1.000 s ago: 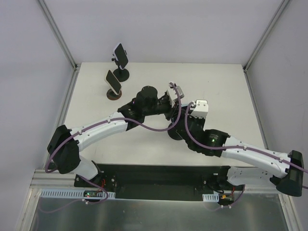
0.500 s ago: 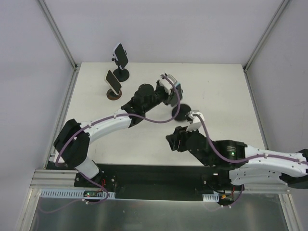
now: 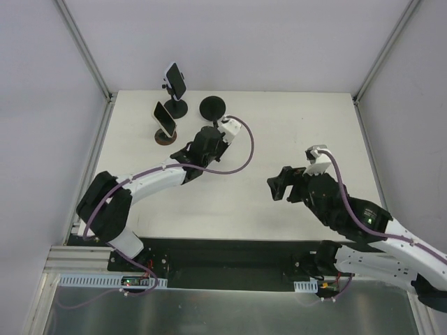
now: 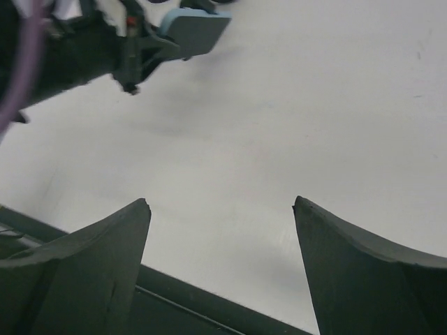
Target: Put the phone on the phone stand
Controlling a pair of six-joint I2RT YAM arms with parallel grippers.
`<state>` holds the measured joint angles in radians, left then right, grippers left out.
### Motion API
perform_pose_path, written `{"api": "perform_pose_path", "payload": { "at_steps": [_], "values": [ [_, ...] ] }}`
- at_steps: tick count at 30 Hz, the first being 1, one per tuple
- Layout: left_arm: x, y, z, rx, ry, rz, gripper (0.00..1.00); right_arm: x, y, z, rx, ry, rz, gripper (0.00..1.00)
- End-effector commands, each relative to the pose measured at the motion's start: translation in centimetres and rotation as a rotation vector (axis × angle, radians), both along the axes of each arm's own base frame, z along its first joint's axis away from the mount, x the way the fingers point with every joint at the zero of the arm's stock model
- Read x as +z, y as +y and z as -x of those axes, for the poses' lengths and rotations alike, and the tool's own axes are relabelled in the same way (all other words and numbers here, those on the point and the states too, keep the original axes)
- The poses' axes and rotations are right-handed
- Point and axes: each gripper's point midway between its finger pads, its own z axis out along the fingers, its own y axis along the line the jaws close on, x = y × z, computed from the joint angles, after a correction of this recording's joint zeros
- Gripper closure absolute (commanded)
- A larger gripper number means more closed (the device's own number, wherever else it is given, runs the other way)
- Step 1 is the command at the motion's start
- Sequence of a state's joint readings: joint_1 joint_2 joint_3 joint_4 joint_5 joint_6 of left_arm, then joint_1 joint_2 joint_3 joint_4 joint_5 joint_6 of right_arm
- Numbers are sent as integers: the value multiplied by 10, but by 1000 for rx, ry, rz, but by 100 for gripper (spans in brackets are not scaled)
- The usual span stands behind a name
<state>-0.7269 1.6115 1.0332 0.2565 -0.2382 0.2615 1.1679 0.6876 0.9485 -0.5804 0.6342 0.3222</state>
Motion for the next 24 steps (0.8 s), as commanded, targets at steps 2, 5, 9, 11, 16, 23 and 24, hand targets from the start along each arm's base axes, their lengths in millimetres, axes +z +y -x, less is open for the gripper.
{"api": "perform_pose_path", "payload": {
  "at_steps": [2,5,9,11,16,23,24],
  "values": [
    [91,-14,23,-65,-40,207,100,-33,14,-16,116,40,67,14],
    [116,-11,39,-100,-32,261,100,-47,26,-27,176,38,75,13],
    [148,-10,75,-208,33,300,100,-42,42,-31,286,31,43,12],
    [164,-4,100,-261,82,315,100,-31,56,-23,398,-5,24,12],
    [193,29,128,-155,180,381,100,-25,68,-33,459,-61,54,6],
    [202,76,130,45,207,314,100,-35,98,-53,466,33,-53,7],
    [195,86,128,76,215,264,100,-35,102,-54,468,49,-63,7]
  ]
}}
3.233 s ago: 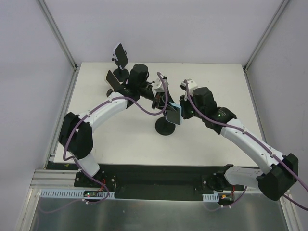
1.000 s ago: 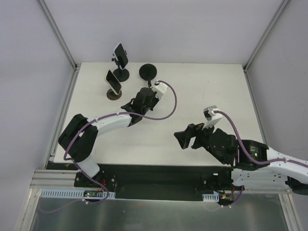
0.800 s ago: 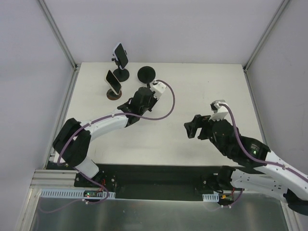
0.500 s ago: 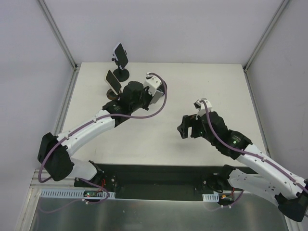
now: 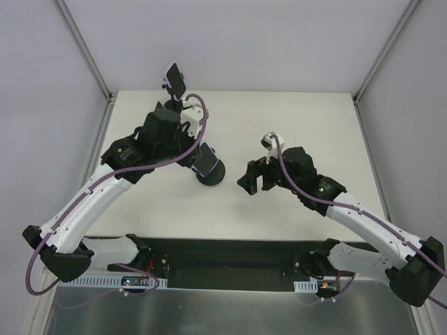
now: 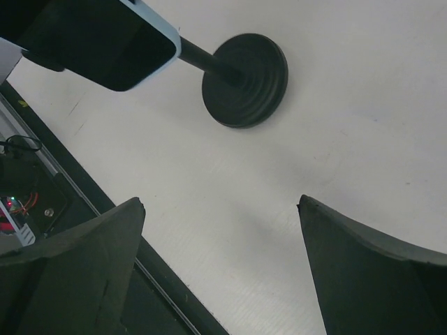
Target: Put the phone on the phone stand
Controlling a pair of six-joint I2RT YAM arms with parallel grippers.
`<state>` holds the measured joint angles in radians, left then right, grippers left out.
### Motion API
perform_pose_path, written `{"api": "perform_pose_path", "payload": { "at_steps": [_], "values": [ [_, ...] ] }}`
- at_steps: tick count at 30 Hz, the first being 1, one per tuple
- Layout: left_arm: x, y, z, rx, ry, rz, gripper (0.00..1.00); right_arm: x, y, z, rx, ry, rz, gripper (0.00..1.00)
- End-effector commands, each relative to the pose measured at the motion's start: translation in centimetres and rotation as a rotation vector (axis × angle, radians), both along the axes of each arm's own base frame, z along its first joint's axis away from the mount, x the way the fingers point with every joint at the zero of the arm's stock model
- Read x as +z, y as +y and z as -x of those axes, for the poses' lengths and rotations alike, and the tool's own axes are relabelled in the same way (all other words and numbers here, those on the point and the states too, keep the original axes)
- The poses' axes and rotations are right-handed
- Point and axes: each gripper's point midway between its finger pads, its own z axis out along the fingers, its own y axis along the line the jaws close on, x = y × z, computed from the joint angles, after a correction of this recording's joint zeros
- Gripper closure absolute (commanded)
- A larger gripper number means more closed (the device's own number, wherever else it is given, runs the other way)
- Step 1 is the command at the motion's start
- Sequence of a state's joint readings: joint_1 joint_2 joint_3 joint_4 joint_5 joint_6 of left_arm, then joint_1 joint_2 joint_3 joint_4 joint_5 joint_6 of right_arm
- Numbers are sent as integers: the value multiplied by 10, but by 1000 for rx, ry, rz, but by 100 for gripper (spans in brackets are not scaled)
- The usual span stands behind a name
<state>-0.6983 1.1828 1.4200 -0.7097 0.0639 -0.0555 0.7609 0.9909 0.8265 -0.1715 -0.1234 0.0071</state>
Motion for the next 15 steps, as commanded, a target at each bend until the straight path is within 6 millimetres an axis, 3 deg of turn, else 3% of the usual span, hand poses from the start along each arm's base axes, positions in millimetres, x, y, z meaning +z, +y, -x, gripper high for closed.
{"api": "perform_pose_path", "payload": {
  "at_steps": [1,7,15],
  "values": [
    [45,40,-20,183,-133,-30,100,27,30,-6,61,3,-122,7],
    [39,92,-50,329,-138,-89,100,13,29,-5,61,27,-101,8],
    [32,134,-92,431,-120,-55,100,7,21,-2,63,15,-70,8]
  ]
}}
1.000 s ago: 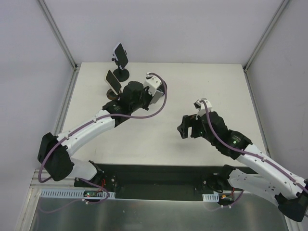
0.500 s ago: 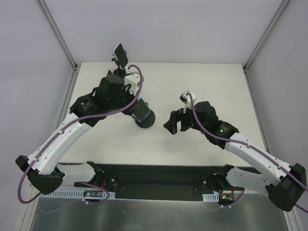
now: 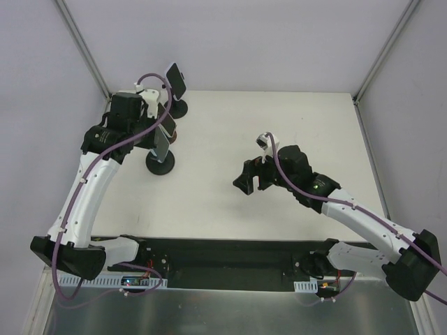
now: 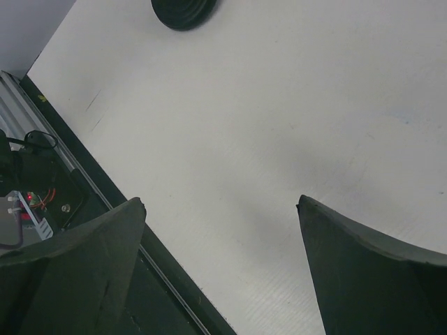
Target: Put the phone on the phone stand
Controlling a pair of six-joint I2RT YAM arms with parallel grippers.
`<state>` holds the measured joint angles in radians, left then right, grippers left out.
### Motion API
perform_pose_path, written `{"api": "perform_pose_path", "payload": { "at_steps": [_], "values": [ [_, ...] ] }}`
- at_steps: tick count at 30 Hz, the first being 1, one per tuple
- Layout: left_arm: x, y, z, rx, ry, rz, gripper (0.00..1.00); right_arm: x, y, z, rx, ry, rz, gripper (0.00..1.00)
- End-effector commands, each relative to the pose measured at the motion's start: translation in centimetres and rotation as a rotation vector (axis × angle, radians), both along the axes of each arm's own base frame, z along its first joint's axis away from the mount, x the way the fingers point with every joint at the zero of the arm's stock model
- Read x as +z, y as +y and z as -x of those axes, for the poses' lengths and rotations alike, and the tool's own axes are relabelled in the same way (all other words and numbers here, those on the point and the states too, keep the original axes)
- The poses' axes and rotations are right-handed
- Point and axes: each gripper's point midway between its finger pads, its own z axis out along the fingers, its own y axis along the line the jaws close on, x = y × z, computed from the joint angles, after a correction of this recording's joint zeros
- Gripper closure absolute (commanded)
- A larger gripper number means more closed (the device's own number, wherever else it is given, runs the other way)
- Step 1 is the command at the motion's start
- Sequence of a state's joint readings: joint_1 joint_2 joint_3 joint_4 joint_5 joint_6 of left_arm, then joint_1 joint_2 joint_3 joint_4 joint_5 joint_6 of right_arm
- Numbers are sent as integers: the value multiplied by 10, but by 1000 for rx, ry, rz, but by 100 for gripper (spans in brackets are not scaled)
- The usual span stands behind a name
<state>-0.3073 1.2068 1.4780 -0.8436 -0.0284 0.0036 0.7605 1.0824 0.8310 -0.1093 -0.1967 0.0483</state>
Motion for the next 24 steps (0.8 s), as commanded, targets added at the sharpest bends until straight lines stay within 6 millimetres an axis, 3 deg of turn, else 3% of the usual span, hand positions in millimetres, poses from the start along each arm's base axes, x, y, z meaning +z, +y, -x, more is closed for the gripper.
{"api": "perform_pose_path", "payload": {
  "at_steps": [1,6,10,15,24],
  "values": [
    [41,1,-38,-37,-161,92,100,20,-2,1,15,-57,-42,8],
    [38,17,-48,-2,-116,175,100,18,-7,3,22,-62,-42,8],
    [56,15,-50,-6,-132,202,100,17,-7,2,24,-61,-42,8],
    [61,15,-52,-1,-89,197,100,15,-3,3,43,-48,-47,8],
    [46,33,-36,60,2,115,100,13,0,5,55,-41,-61,8]
  ]
}}
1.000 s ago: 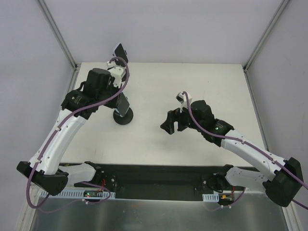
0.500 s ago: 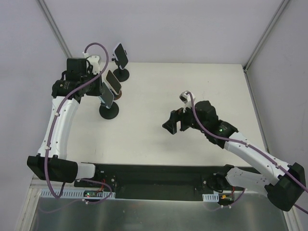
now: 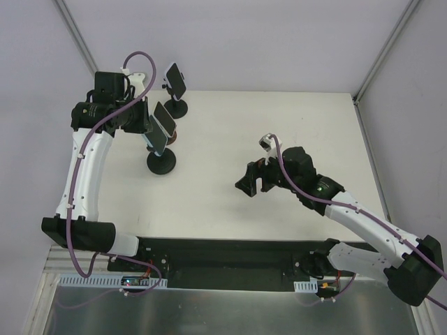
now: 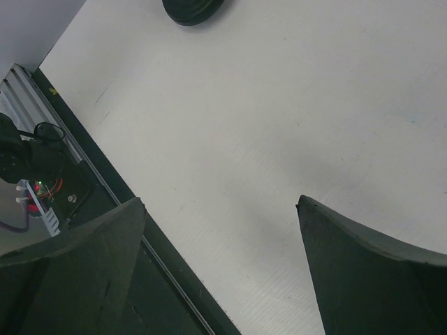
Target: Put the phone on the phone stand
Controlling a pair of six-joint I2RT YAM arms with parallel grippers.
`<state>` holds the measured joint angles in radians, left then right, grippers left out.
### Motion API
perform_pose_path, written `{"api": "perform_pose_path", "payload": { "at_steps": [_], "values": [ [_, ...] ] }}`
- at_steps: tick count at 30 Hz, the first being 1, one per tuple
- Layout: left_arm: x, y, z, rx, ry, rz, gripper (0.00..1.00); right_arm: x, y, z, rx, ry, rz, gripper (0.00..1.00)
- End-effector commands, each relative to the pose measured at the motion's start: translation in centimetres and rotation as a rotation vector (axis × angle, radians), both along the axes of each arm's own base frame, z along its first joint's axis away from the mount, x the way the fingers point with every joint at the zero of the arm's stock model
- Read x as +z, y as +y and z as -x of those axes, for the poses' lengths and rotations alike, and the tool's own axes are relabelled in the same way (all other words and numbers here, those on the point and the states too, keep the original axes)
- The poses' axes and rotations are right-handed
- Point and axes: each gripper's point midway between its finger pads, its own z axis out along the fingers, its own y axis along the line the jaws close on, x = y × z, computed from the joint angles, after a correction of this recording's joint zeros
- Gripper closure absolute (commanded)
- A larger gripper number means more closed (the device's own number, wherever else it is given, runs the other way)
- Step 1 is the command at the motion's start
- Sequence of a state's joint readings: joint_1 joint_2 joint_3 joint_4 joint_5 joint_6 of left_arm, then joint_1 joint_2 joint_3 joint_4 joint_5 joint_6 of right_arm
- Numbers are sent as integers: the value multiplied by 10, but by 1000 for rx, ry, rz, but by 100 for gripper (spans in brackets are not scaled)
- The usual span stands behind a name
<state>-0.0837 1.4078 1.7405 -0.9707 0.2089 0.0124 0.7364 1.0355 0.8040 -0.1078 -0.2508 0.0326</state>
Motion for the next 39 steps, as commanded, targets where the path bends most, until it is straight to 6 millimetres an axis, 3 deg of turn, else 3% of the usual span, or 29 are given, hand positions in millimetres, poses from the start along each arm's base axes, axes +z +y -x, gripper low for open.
{"api": "perform_pose_path", "payload": {
  "at_steps": [1,7,18,23,27,29,31,32,34,39],
  "values": [
    [24,8,1,19,-80,-27,100,9,6,-3,24,-31,-37,8],
    [15,-1,1,-10,-41,14,100,9,7,-2,24,-28,-38,8],
    [-10,6,-16,22,11,-25,100,6,4,-1,21,-29,-32,8],
    [-13,14,-13,62,-8,-54,64,2,2,0,17,-26,-26,8],
    [-3,17,-8,73,-64,-56,48,-1,2,0,17,-20,-20,8],
    [3,17,-6,78,-88,-49,44,-1,1,1,15,-17,-18,8],
    [13,14,-2,68,-115,-34,14,0,-4,-2,-20,-25,-11,8],
    [19,13,-1,64,-133,-28,9,-3,-10,-2,-46,-15,6,8],
    [35,11,6,52,-178,-10,1,-2,-26,-8,-135,-27,38,8],
    [91,-23,29,-60,-368,154,1,-13,-86,-1,-340,-45,169,3]
  ]
}}
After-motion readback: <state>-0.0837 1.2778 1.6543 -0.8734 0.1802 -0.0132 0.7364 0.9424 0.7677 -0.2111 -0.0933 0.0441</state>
